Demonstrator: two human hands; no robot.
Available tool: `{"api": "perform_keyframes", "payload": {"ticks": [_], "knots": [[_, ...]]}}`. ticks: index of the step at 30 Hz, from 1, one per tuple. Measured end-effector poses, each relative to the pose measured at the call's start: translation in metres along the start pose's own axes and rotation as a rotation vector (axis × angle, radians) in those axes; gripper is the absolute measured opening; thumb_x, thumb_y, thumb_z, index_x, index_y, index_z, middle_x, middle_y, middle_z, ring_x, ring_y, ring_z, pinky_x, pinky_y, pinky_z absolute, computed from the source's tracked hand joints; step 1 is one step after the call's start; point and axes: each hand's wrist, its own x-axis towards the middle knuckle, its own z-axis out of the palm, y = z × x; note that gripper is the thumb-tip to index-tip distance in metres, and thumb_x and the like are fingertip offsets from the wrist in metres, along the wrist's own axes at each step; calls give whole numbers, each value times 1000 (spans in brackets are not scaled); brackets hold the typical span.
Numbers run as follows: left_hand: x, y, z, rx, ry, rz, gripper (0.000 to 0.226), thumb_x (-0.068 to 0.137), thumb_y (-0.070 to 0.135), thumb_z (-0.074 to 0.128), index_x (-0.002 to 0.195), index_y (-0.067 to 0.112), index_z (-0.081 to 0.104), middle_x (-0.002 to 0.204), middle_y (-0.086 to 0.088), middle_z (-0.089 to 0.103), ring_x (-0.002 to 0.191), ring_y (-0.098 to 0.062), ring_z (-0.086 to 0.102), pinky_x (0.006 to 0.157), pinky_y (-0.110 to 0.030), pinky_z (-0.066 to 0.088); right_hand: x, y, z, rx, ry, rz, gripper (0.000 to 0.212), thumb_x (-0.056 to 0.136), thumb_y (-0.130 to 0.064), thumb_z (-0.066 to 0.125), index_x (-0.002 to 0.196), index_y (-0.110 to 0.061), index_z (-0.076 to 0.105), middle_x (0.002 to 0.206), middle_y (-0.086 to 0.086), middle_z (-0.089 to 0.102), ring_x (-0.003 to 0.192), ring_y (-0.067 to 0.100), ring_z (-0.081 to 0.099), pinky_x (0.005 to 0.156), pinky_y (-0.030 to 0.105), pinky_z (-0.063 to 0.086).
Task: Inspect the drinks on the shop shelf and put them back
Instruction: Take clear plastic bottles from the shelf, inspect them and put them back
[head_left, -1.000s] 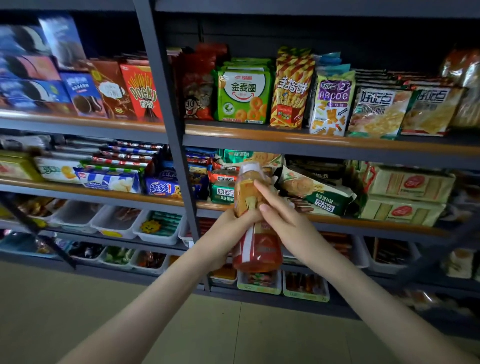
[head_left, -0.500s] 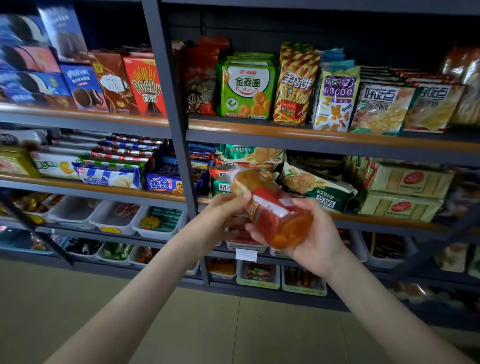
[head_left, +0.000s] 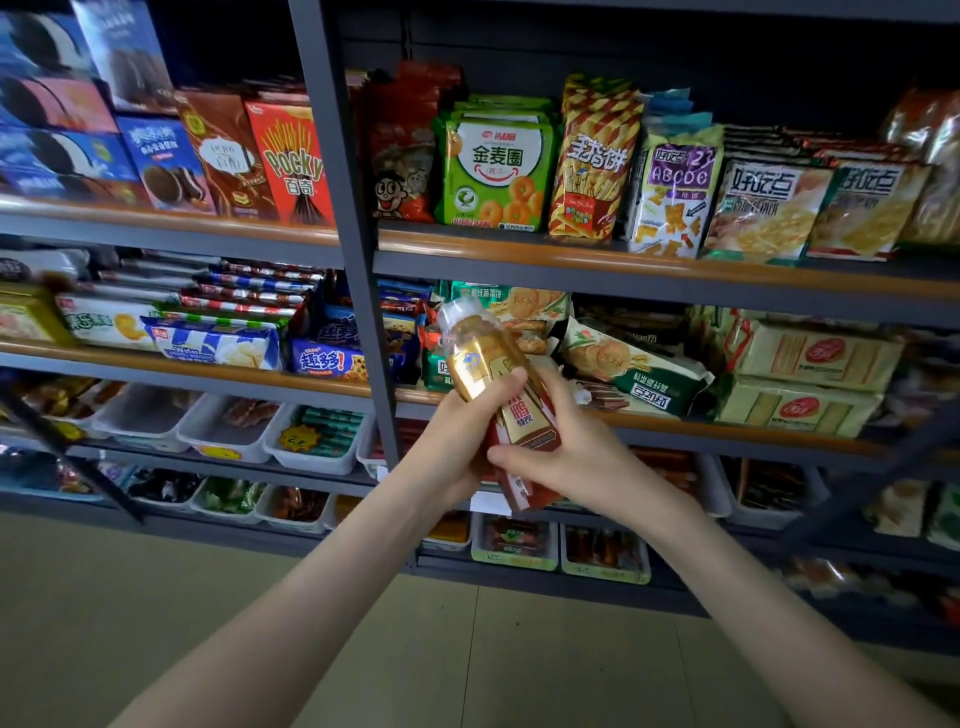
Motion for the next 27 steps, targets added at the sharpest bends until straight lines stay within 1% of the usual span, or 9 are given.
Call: {"api": "perform_keyframes", "payload": {"ticks": [3, 5, 9, 14, 18, 20, 22, 23, 27], "knots": [[-3, 2, -2, 125, 33, -43, 38, 86, 35, 66, 113, 9, 59, 97, -8, 75, 88, -19, 73, 72, -29, 58, 3, 9, 9, -129, 96, -41, 88, 71, -61, 71, 143, -35, 28, 123, -10, 52, 104, 3, 56, 83, 21, 50], [-5, 2, -6, 182, 24, -68, 54, 85, 42, 63, 124, 6, 53, 110, -11, 72, 99, -22, 70, 84, -34, 56, 5, 11, 8, -104, 142, -17, 74, 72, -57, 73, 134, -31, 43, 118, -7, 55, 103, 8, 58, 84, 27, 50], [-10, 12, -26, 288, -91, 17, 41, 97, 27, 52, 134, 8, 49, 117, -13, 68, 107, -25, 67, 94, -39, 53, 2, 17, -6, 509, -13, 52, 51, 76, -30, 75, 123, -23, 56, 103, -1, 71, 91, 17, 70, 79, 33, 57], [-15, 20, -19, 335, -313, -67, 60, 82, 39, 69, 135, 22, 47, 108, -2, 71, 105, -23, 67, 84, -39, 57, 2, 22, -3, 930, -67, 92, 60, 68, -43, 65, 118, -11, 60, 102, 14, 70, 91, 26, 68, 78, 41, 55], [-13, 24, -14, 363, -295, -3, 52, 86, 34, 70, 132, 23, 50, 109, -5, 71, 102, -25, 68, 83, -41, 58, 1, 20, -11, 767, -89, 56, 77, 66, -58, 74, 131, -23, 52, 127, 12, 63, 116, 27, 61, 93, 41, 52], [-14, 27, -13, 449, -266, 77, 53, 86, 32, 68, 135, 27, 48, 109, -5, 72, 102, -24, 69, 83, -41, 58, -2, 18, -22, 597, -58, -25, 66, 72, -63, 69, 129, -35, 52, 138, 2, 52, 127, 19, 52, 99, 32, 47], [-14, 27, -9, 621, -192, 215, 63, 81, 34, 72, 138, 37, 43, 109, -2, 72, 100, -18, 70, 87, -40, 57, -4, 17, -34, 402, 36, -107, 52, 78, -51, 60, 128, -45, 47, 144, -10, 43, 126, 4, 47, 92, 17, 45], [-13, 26, -7, 734, -121, 300, 68, 79, 36, 74, 137, 45, 39, 108, 0, 72, 98, -13, 70, 88, -38, 57, -4, 16, -38, 345, 73, -142, 60, 78, -47, 61, 133, -48, 37, 147, -12, 38, 123, -4, 47, 91, 15, 45], [-2, 15, 7, 1021, 120, 484, 88, 75, 40, 77, 147, 43, 27, 112, 3, 70, 96, -8, 68, 84, -35, 58, -5, 11, -38, 99, 220, -347, 100, 75, -48, 67, 132, -71, -11, 160, -3, 17, 142, 13, 31, 111, 45, 38]]}}
